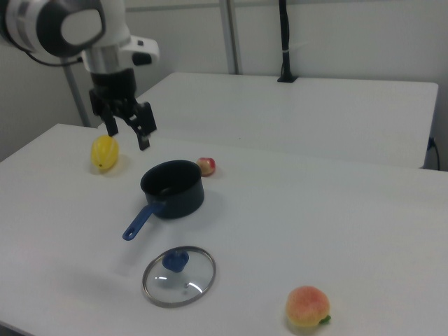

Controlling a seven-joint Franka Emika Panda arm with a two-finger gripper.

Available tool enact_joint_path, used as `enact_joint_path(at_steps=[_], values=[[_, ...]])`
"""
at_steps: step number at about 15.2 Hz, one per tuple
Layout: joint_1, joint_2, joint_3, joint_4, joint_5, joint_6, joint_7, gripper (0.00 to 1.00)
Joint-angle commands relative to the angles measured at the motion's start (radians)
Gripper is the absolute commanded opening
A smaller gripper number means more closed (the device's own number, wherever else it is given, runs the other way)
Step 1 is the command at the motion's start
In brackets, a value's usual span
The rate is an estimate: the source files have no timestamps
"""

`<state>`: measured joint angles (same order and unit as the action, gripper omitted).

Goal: Open lid

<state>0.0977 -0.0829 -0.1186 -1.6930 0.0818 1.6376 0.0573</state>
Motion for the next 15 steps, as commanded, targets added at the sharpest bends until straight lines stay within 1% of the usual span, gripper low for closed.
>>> enact_joint_path(at_steps=[1,3,5,6,9,10,15], values=[[0.001,0.011,0.06,0.068,0.018,-0.032,0.137,1.0],[-0.003,0.02,0.086,0.068,0.018,-0.013,0.176,1.0],[-0.004,0.028,0.111,0.061,0.015,0.036,0.167,1.0],[-0.004,0.032,0.111,0.061,0.013,0.051,0.159,1.0],[-0.006,0.034,0.106,0.059,-0.001,0.059,-0.037,1.0],[-0.006,0.035,0.1,0.059,0.001,0.065,-0.078,1.0],[-0.004,0.035,0.099,0.059,-0.004,0.068,-0.086,1.0]])
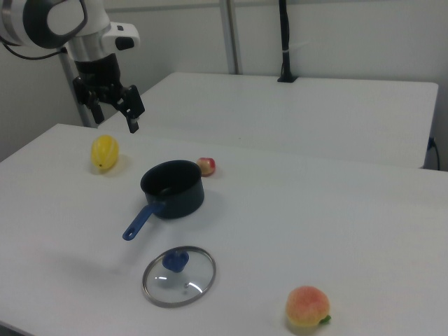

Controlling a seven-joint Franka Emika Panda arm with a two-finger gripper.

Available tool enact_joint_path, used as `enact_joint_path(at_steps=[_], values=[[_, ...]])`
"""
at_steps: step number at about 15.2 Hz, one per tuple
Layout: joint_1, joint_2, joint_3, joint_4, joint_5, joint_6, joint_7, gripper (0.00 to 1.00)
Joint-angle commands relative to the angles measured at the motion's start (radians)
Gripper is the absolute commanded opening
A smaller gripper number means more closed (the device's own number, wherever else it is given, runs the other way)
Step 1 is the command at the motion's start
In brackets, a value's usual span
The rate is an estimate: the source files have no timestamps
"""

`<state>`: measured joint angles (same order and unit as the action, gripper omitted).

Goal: Open lid

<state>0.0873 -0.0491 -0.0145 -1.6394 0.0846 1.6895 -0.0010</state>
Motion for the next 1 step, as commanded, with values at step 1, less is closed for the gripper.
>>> enact_joint_path(at_steps=[1], values=[[0.008,0.002,-0.005,0.006,-0.008,0.016,-0.028,1.0]])
